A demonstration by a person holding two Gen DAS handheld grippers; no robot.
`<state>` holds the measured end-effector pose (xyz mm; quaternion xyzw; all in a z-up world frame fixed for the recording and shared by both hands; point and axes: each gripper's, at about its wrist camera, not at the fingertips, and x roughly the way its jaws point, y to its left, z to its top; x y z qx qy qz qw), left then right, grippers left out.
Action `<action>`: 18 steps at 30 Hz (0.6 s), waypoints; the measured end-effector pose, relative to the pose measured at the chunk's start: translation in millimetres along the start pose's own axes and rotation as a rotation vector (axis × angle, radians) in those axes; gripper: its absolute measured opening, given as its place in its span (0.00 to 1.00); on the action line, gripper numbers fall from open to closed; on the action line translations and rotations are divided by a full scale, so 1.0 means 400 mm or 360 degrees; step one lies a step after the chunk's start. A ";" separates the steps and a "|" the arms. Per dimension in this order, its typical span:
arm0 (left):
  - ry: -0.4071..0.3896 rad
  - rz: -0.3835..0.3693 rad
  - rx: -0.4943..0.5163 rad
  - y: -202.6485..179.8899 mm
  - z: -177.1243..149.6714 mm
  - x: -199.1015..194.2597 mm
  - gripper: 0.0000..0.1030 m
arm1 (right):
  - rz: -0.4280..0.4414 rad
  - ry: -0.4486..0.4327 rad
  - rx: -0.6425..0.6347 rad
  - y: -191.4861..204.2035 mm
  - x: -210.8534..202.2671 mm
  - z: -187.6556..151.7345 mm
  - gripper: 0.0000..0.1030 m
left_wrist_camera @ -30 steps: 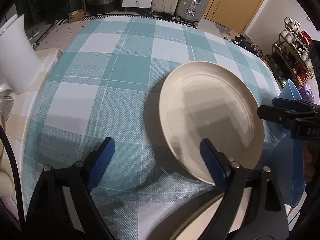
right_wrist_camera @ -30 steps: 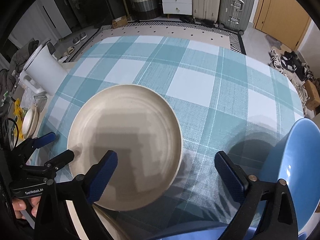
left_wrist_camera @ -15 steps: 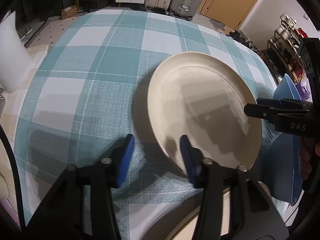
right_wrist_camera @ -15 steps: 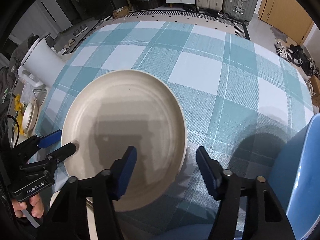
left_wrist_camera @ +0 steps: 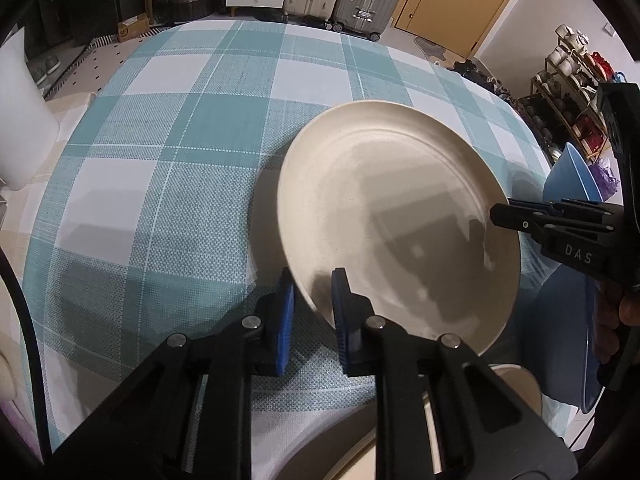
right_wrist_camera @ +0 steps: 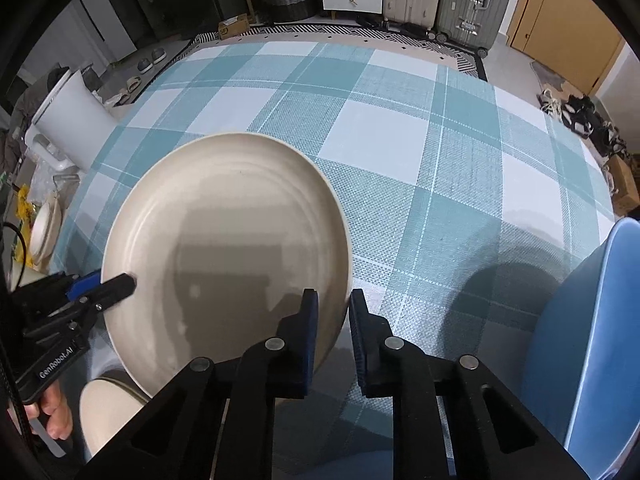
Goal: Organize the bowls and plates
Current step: 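Lift the cream plate with both grippers and carry it toward the plate stack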
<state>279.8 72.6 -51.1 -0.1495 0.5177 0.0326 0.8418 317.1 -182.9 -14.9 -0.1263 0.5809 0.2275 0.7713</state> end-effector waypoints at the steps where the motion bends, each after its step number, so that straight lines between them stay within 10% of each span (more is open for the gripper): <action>1: -0.0001 0.0007 0.0003 -0.001 0.000 0.000 0.14 | -0.0013 -0.0002 -0.0011 0.003 0.000 0.000 0.16; 18: -0.0093 0.0038 -0.0003 0.014 -0.004 -0.073 0.14 | -0.0035 -0.0117 -0.0053 0.037 -0.049 0.002 0.16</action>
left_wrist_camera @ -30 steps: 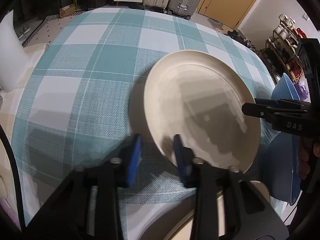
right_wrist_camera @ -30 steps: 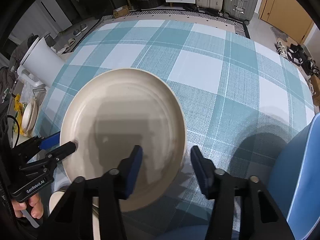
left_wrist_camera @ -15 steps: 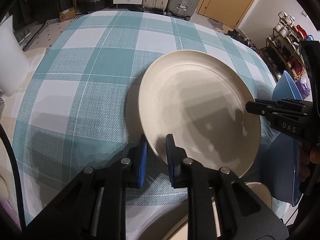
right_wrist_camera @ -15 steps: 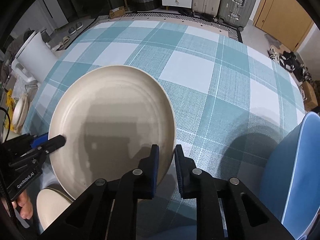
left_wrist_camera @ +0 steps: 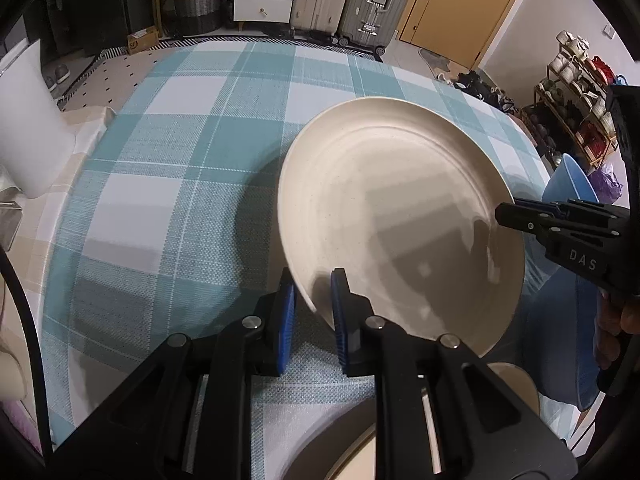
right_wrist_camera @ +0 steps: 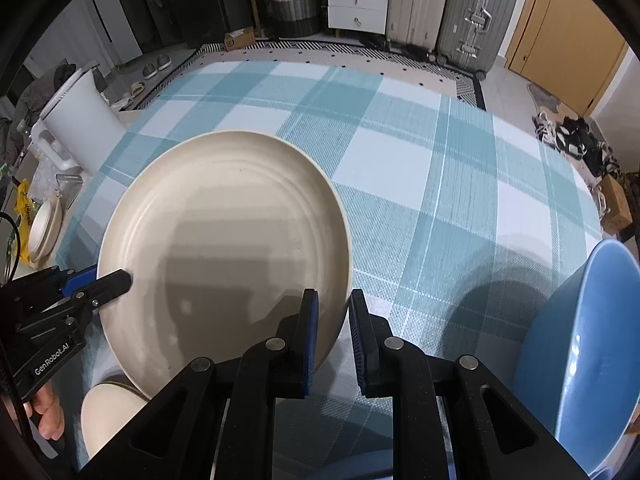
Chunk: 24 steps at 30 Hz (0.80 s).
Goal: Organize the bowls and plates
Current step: 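Lift the cream plate with both grippers and carry it toward the plate stack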
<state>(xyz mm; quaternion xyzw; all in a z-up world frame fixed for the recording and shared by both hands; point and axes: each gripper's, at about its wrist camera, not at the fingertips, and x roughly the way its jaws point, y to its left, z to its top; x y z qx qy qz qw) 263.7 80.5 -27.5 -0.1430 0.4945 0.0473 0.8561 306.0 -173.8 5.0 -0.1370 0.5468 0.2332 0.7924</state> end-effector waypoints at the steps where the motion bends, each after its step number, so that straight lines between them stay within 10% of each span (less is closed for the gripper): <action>1: -0.0006 0.0001 0.0000 0.000 -0.002 -0.007 0.14 | -0.0001 -0.0011 -0.0003 0.003 -0.007 0.001 0.16; 24: -0.0127 0.0028 0.0034 -0.012 -0.045 -0.151 0.14 | -0.0006 -0.0129 -0.0041 0.056 -0.128 -0.039 0.16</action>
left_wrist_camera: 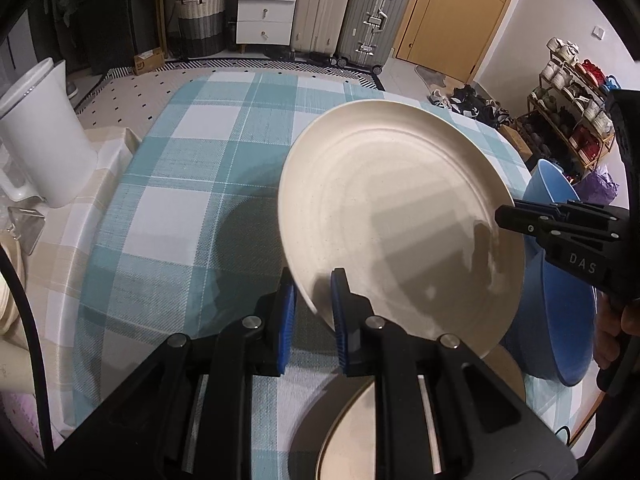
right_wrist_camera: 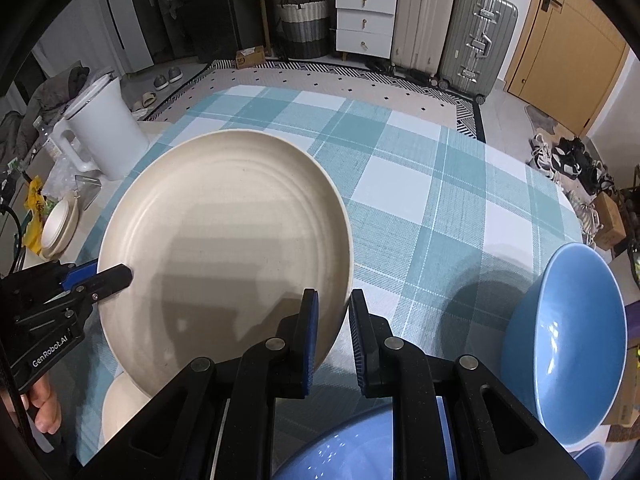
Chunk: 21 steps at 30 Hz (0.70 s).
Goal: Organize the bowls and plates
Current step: 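Lift the cream plate with both grippers and carry it toward the plate stack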
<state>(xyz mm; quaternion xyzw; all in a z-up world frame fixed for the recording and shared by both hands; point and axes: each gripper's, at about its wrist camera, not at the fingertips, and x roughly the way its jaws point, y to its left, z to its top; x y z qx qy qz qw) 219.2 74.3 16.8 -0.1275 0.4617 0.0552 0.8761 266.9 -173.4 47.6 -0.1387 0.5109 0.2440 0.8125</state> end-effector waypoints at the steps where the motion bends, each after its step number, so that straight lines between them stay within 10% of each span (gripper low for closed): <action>1: -0.0006 0.0000 0.0002 -0.001 -0.003 -0.010 0.14 | 0.0002 -0.0006 0.0000 0.001 -0.007 -0.002 0.16; 21: -0.0076 -0.0005 0.0048 -0.028 -0.055 -0.142 0.14 | 0.0010 -0.0107 -0.0002 0.036 -0.127 -0.058 0.16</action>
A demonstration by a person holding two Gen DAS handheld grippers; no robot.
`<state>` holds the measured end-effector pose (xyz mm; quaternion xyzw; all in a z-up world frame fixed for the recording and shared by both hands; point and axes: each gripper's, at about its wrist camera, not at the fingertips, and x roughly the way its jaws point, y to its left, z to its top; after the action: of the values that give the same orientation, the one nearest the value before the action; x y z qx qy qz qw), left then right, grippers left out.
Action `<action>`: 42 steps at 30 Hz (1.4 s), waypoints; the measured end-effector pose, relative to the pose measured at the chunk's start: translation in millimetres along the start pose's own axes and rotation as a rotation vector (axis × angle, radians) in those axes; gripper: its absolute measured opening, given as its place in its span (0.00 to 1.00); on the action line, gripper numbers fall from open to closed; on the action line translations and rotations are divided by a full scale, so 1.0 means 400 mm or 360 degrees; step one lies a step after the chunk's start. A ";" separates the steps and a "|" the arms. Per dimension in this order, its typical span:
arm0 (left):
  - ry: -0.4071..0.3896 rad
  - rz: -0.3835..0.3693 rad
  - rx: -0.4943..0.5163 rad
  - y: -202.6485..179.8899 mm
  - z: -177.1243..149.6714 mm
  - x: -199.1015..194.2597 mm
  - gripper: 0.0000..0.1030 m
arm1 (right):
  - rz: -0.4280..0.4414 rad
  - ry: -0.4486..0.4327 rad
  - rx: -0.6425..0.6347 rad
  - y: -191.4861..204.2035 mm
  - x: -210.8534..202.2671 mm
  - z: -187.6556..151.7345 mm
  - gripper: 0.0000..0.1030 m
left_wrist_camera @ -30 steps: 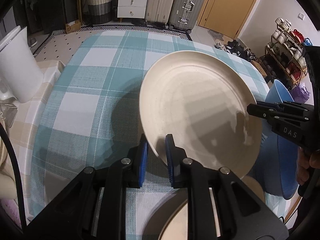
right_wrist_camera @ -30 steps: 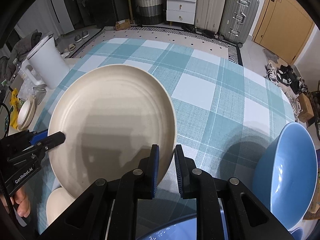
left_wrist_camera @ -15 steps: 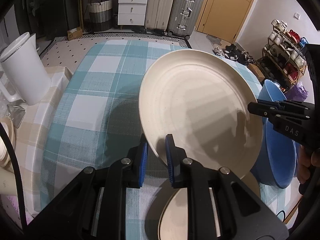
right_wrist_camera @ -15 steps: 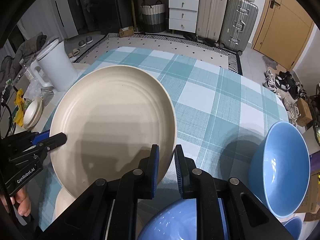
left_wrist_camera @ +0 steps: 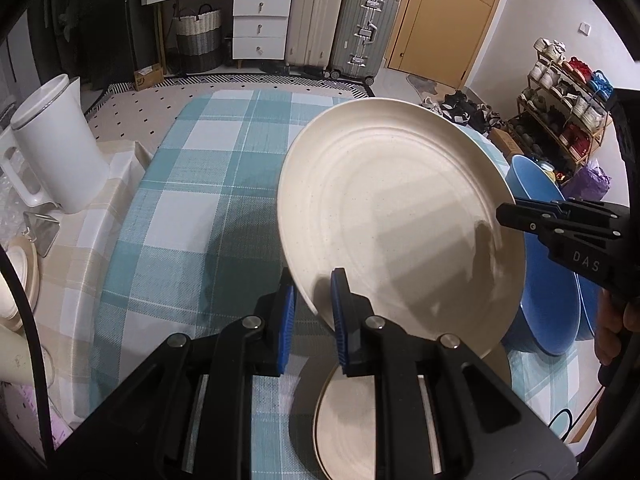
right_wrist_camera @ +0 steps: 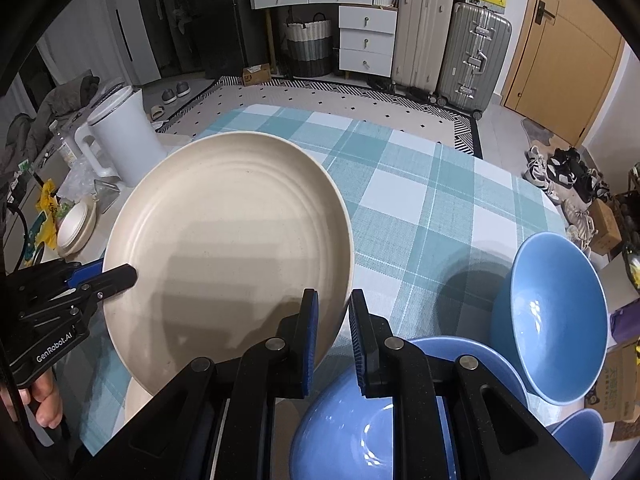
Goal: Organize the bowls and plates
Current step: 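Lift the cream plate with both grippers and carry it toward the plate stack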
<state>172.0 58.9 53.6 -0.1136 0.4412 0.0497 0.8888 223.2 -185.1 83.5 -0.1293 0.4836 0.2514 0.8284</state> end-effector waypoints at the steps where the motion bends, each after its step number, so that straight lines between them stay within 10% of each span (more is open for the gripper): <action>1: -0.0003 0.0001 0.0003 0.001 -0.001 -0.005 0.14 | 0.0000 -0.0002 -0.0003 0.001 -0.002 -0.002 0.16; 42: -0.0052 0.0004 0.0068 -0.005 -0.153 -0.148 0.14 | 0.0120 -0.0140 0.0027 0.078 -0.151 -0.176 0.16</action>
<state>89.2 42.8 65.3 -0.0931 0.4277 0.0431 0.8981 129.8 -208.7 101.6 -0.0927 0.4536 0.2837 0.8398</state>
